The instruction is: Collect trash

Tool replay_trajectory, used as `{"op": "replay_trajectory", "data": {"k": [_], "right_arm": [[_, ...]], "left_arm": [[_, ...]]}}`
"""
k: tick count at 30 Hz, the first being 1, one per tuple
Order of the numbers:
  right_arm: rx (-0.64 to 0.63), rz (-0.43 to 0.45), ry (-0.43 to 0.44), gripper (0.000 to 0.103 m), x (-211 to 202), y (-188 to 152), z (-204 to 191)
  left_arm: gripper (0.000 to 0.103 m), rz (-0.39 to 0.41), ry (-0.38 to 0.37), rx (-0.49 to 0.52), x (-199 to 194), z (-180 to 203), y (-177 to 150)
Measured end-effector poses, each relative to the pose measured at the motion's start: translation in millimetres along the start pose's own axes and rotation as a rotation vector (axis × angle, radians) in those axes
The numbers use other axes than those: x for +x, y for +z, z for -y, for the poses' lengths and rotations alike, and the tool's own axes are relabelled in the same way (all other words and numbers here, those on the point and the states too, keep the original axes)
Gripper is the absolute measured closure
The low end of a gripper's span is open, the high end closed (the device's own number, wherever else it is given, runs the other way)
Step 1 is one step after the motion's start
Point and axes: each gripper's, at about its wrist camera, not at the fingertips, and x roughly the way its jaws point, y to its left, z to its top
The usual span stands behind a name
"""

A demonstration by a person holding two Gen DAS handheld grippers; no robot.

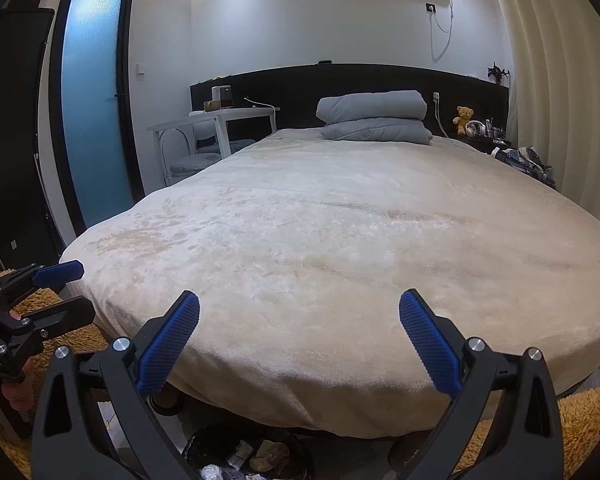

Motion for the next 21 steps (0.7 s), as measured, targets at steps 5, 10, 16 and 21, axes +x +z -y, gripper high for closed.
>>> {"op": "replay_trajectory", "data": {"k": [5,10,16,21], "right_arm": [[-0.001,-0.004,0.001,0.004,0.5,-0.2,0.3],[-0.002,-0.004,-0.001,0.004,0.1,-1.2,1.7],[-0.005,-0.002,0.001,0.004,0.3,-1.7,1.8],[-0.010,-0.005,0.003,0.004,1.6,-2.0,1.7]], "left_arm": [[0.006,0.001,-0.002,0.001,0.0,-0.9,0.4],[0.006,0.000,-0.004,0.002,0.2,0.0,0.9],[0.006,0.002,-0.004,0.004,0.1,1.1,0.9],[0.006,0.002,-0.007,0.003,0.5,0.6,1.4]]}}
